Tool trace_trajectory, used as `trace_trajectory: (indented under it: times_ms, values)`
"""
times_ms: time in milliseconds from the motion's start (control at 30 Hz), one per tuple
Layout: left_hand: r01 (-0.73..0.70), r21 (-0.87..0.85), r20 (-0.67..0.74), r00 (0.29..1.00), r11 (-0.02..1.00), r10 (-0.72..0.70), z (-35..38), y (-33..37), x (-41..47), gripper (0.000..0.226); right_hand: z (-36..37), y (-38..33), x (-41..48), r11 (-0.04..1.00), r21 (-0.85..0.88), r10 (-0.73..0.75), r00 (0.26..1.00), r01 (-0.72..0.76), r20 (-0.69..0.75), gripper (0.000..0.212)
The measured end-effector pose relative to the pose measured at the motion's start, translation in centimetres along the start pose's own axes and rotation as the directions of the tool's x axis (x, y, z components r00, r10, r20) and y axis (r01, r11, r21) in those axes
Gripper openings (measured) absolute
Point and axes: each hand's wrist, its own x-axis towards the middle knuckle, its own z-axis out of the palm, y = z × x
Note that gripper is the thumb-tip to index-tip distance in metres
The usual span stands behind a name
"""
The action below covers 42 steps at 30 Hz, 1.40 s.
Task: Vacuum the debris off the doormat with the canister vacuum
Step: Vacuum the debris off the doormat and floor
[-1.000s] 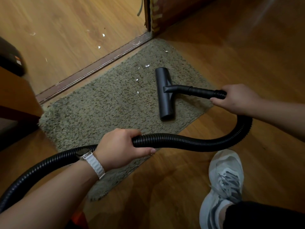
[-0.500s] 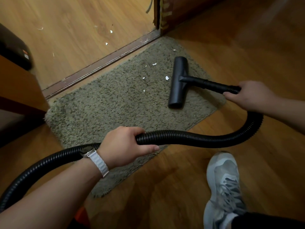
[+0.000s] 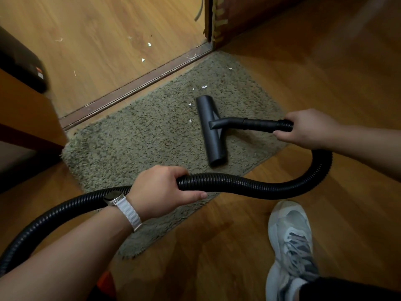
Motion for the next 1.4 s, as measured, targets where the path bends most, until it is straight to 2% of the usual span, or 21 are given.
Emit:
trace_trajectory:
  times_ms: [200,300,733,933,1167,1267,1400]
  values:
    - [-0.038,0.035,0.021,0.999,0.999,0.037,0.1,-0.2,-0.2,0.070,0.7,-0.7,-1.1,0.993,-0.059,-0.102,0.993,0.106,0.063,0.028]
    - [-0.038,0.044,0.036,0.999,0.998,0.036,0.0,-0.2,-0.2,0.066,1.1,-0.9,-0.7,0.988,-0.080,-0.132,0.990,0.136,0.049,0.027]
    - [0.045,-0.020,0.010,0.999,0.999,-0.045,-0.4,-1.2,0.1,0.056,-0.3,-1.3,3.1,1.000,-0.021,-0.011,0.995,0.009,-0.099,0.034]
    - [0.056,0.020,-0.038,0.998,0.998,-0.056,-1.0,-1.3,-0.7,0.058,-1.4,-4.1,4.2,0.992,-0.058,-0.111,0.993,0.108,-0.035,0.034]
    - [0.027,0.105,-0.048,0.999,0.994,-0.022,-1.3,-1.2,-1.8,0.061,-1.3,-7.1,2.5,0.937,-0.194,-0.279,0.956,0.291,0.087,0.028]
    - [0.015,0.096,-0.017,1.000,0.995,-0.014,-1.1,-1.3,-2.2,0.064,-1.1,-6.9,1.9,0.929,-0.220,-0.286,0.955,0.298,0.085,0.029]
    - [0.019,0.083,-0.024,1.000,0.996,-0.017,-1.4,-1.3,-2.2,0.065,-1.4,-5.6,1.5,0.955,-0.192,-0.219,0.974,0.224,0.051,0.031]
